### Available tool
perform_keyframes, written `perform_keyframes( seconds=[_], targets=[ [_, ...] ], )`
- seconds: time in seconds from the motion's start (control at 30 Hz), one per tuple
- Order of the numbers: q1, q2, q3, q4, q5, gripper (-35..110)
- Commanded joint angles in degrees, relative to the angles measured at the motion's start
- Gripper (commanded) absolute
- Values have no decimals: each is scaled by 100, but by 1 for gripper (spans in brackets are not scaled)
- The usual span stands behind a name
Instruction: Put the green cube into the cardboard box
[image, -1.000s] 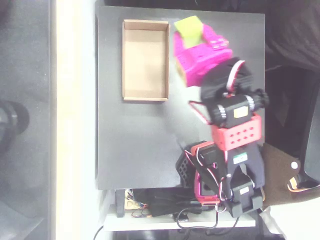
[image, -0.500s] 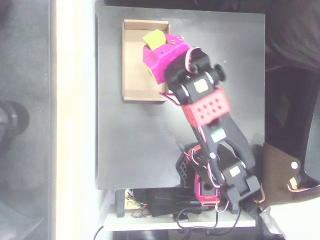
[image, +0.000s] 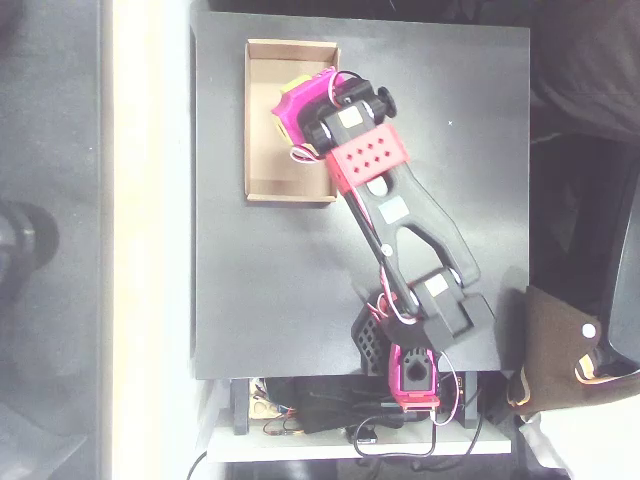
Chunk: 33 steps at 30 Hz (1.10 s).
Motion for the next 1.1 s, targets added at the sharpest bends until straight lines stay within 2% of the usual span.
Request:
perform_keyframes(
  seconds=[0.0, 0.27, 1.07],
  targets=[
    [-141, -123, -132, -396, 35, 3],
    [-132, -729, -132, -817, 35, 3],
    [-132, -1081, -44, -747, 35, 4]
  ],
)
